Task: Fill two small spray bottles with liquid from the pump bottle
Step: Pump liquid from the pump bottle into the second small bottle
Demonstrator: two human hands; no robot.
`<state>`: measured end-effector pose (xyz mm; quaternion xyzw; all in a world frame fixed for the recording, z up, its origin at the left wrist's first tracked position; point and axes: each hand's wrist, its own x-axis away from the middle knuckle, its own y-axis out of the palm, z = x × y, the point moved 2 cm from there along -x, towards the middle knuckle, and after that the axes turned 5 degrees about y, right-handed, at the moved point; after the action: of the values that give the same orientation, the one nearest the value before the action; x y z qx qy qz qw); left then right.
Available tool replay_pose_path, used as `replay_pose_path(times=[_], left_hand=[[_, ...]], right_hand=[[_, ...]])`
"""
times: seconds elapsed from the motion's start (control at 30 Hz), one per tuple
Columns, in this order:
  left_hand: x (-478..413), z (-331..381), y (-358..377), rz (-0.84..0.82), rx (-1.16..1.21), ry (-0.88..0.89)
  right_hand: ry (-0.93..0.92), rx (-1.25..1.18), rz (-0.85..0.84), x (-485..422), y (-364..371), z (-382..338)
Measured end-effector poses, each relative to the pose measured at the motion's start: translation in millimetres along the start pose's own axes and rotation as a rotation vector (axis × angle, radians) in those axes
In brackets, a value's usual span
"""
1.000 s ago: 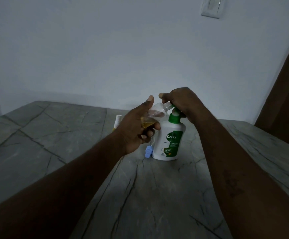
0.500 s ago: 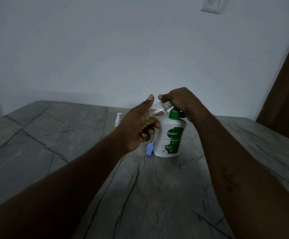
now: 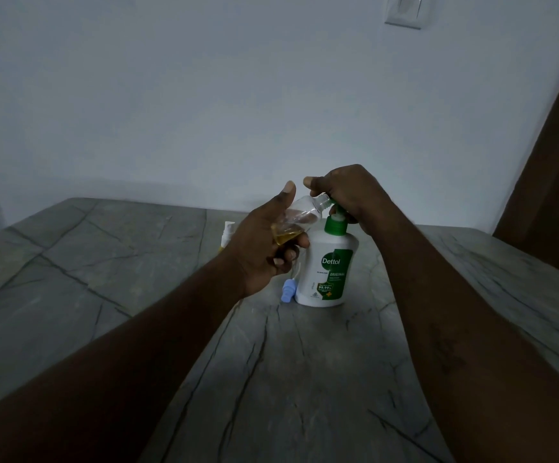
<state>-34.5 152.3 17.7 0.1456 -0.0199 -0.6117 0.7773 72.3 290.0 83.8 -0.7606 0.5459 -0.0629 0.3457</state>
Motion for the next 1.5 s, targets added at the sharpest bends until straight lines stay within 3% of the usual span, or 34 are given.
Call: replay_pose_path(times=[0.23,0.63,0.97,1.33,1.5], left_hand=[[0.0,-2.7,-1.4,0.022,0.012,-0.020],[-0.7,-4.3,-0.4,0.061,0.105,-0.038],[-4.2,-6.5,-5.2,0.068,0.077,-0.039],[-5.0,-4.3,-4.6,0.029,0.099,-0.009],[-4.9,-5.4,-3.4,0.035,0.092,-0.013]], right_hand=[[0.097,-0.056,-0.054,-0.5,5.6,6.6],[-0.012,-0.035,-0.020,3.9,-2.1,-1.0],[0.102,-0.084,-0.079,3.9,6.3,4.3],[-0.058,-0.012,-0.005,8.2,-4.9,-7.4],[0.007,-0.069,-0.028,7.8,-2.1,-2.1]])
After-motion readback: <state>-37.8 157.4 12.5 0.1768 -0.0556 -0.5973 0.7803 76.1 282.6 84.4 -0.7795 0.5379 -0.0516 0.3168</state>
